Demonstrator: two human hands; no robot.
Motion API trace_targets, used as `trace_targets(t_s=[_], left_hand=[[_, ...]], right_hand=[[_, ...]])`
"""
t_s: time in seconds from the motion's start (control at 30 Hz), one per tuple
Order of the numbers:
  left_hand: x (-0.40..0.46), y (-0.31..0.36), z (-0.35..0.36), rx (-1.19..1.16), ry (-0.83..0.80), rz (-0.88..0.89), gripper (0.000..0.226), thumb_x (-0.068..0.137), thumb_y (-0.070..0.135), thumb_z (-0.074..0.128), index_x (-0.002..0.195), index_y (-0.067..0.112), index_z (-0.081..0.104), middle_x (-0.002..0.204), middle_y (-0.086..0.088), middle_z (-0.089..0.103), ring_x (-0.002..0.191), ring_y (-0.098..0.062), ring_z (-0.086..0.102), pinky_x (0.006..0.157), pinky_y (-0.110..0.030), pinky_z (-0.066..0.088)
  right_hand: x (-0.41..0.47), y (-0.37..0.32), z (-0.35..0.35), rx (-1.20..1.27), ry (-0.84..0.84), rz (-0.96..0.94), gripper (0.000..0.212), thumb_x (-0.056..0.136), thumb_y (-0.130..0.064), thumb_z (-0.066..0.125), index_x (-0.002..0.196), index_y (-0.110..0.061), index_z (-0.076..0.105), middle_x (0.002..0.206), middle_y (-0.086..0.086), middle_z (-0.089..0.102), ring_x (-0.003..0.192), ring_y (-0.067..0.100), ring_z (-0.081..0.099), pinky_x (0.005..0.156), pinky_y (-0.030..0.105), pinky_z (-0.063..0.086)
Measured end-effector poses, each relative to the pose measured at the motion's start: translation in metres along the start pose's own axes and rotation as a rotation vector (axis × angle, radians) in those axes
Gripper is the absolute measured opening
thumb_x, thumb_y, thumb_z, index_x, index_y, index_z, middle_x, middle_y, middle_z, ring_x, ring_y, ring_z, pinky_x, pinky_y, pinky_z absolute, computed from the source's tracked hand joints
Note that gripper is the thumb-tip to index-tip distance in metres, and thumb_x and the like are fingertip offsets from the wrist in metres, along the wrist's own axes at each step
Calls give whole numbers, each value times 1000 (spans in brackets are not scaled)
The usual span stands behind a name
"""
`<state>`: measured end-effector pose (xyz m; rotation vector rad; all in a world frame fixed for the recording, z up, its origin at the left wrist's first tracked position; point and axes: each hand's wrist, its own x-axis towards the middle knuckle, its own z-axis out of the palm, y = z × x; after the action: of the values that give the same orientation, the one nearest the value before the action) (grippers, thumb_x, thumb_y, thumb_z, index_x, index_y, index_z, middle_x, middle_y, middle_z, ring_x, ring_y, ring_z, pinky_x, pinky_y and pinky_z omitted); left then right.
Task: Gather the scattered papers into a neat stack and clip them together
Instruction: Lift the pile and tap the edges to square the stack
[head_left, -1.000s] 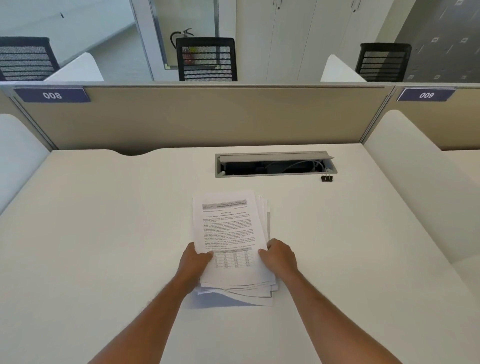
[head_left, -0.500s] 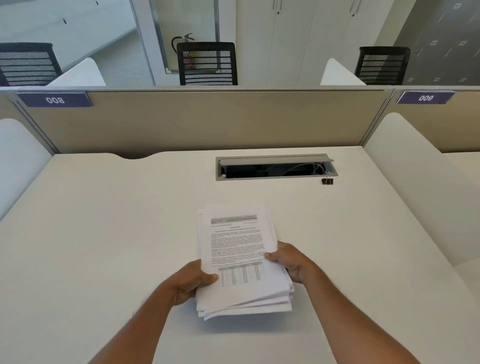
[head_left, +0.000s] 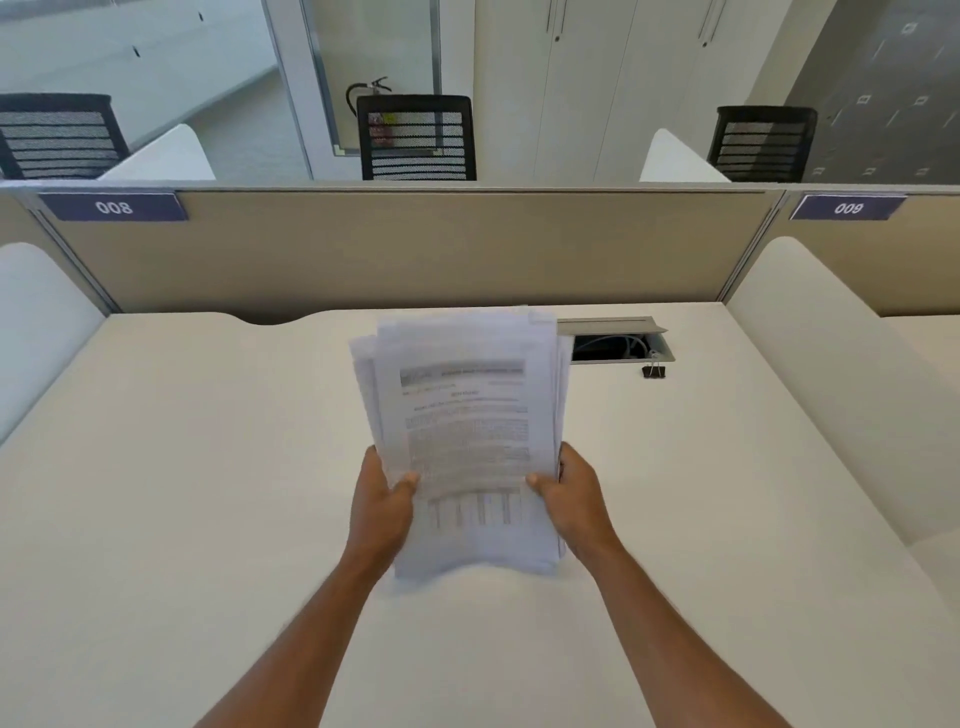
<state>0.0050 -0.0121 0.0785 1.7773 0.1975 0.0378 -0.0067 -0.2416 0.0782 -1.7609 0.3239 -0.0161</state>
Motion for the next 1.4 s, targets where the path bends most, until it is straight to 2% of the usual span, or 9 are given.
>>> trace_targets(t_s=[0.07, 0.23, 0.4, 0.6, 0.73, 0.9, 1.07, 1.3, 1.4], left_hand=[[-6, 23, 3, -7, 92, 141, 31, 97, -3, 55, 119, 17, 48, 109, 7, 61, 95, 4, 62, 70, -11, 53], [-15, 38, 7, -75, 168, 259, 36, 95, -6, 58, 121, 14, 43, 108, 12, 55, 96, 14, 57, 75, -5, 49], [-32, 4, 10, -25, 86, 125, 42, 92, 2, 69, 124, 12, 44, 108, 8, 59, 101, -11, 62, 73, -9, 52], [-41, -12, 21, -15, 92, 38, 32, 97, 4, 61, 118, 22, 46, 109, 14, 61, 102, -4, 61, 83, -29, 51], [-36, -5, 24, -32, 119, 49, 28, 98, 4, 59, 118, 19, 46, 109, -1, 62, 100, -24, 62, 74, -19, 48], [-29, 5, 17, -97, 104, 74, 43, 92, 3, 69, 125, 16, 46, 114, 4, 62, 107, -11, 62, 75, -10, 53], [-27, 20, 13, -171, 128, 125, 42, 90, 3, 72, 123, 12, 49, 113, 0, 65, 105, -15, 66, 76, -15, 57], [-15, 85, 0, -317, 246, 289, 27, 90, 31, 69, 110, 21, 54, 94, -5, 63, 77, -10, 62, 64, -20, 53], [-6, 113, -1, -323, 332, 219, 29, 89, 47, 67, 102, 22, 59, 87, 0, 64, 74, -13, 58, 63, -24, 49]], right_hand=[[-4, -16, 0, 89, 77, -115, 34, 91, 4, 62, 119, -16, 63, 111, -3, 73, 102, 8, 69, 88, 25, 58], [-10, -31, 2, 196, 181, -231, 32, 89, 11, 63, 114, -8, 60, 104, -5, 70, 91, -5, 67, 76, 11, 53], [-14, -2, 6, 215, 155, -125, 35, 85, 7, 69, 108, -19, 62, 108, 4, 71, 101, 18, 69, 79, 26, 59], [-18, 15, 16, 210, 137, -91, 39, 89, 5, 66, 123, -13, 63, 114, 1, 71, 108, 17, 67, 81, 19, 58], [-14, 6, 14, 207, 145, -129, 41, 90, 4, 67, 127, -11, 61, 114, 0, 70, 108, 12, 66, 81, 18, 58], [-6, 0, 4, 266, 141, -140, 33, 86, 8, 69, 114, -8, 63, 107, 6, 72, 103, 24, 69, 76, 25, 59], [-7, -5, 4, 319, 108, -149, 34, 86, 6, 69, 117, -8, 63, 111, 8, 73, 106, 27, 69, 76, 26, 59], [-10, -37, -6, 375, 68, -252, 45, 77, -13, 68, 121, -6, 62, 109, 10, 73, 94, 20, 72, 71, 27, 59], [-9, -46, -9, 344, 62, -290, 46, 78, -18, 67, 121, -5, 62, 107, 10, 72, 90, 13, 72, 69, 24, 58]])
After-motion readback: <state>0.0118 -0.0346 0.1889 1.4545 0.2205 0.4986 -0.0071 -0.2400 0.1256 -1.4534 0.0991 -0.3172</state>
